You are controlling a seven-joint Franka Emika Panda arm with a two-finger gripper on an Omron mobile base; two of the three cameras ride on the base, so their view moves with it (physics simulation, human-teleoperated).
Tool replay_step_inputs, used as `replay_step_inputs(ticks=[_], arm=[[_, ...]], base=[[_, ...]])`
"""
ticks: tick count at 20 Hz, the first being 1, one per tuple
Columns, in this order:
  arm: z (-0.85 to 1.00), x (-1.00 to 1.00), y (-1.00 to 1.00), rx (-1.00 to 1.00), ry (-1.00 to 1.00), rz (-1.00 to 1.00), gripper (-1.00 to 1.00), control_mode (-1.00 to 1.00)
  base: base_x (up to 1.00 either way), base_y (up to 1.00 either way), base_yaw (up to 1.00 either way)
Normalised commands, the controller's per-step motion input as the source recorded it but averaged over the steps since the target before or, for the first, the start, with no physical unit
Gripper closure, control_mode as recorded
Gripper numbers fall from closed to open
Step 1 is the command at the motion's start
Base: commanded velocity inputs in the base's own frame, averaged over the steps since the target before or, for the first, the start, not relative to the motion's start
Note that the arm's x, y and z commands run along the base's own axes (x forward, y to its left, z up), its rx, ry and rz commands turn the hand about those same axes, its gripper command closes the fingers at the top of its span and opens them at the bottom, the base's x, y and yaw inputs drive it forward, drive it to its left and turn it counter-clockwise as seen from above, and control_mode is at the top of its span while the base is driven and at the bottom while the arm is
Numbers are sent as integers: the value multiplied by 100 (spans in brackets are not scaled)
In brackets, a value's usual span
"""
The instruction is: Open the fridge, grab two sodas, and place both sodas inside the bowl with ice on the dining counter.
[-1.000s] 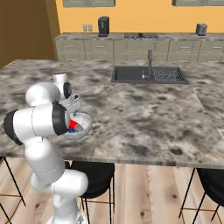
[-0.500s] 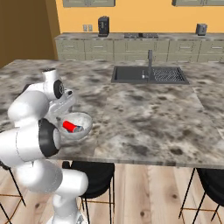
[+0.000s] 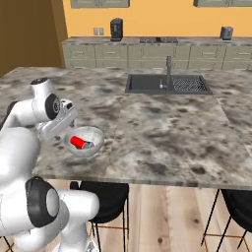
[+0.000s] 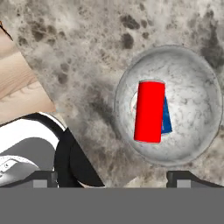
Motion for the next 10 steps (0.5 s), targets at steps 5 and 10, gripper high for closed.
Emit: replay_step_inputs(ticks=[5,10], arm=[[45,-86,-28,6,-12,-9,-100,-100],[49,-71,-24,5,-12,-11,-100,-100]], base=[[0,0,0],[0,0,0]])
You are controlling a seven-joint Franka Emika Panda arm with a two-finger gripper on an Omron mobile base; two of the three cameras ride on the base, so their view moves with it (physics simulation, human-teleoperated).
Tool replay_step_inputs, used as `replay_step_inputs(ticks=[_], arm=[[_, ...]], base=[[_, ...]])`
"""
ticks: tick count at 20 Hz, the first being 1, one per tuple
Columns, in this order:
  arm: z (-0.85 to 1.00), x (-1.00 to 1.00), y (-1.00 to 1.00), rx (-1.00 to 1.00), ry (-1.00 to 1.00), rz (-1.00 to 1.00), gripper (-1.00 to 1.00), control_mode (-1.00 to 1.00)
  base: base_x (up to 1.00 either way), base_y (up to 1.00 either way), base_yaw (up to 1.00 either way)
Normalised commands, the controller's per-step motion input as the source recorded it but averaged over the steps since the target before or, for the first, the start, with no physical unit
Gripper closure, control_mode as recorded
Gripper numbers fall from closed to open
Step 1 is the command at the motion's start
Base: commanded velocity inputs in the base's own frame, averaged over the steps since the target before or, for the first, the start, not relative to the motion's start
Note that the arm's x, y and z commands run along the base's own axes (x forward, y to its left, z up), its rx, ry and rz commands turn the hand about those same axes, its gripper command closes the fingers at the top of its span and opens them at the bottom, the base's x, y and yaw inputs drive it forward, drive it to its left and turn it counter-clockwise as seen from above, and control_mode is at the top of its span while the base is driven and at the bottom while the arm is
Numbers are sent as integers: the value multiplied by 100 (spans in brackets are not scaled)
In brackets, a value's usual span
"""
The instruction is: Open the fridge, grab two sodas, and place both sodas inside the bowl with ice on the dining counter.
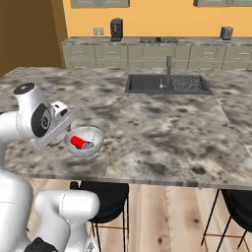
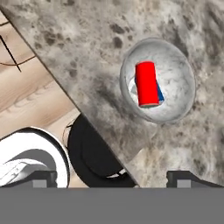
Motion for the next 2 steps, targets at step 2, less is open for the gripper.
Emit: replay_step_inputs(ticks=[2], arm=[[42,-68,-20,2,-21,-10,-100,-100]], base=[[0,0,0]])
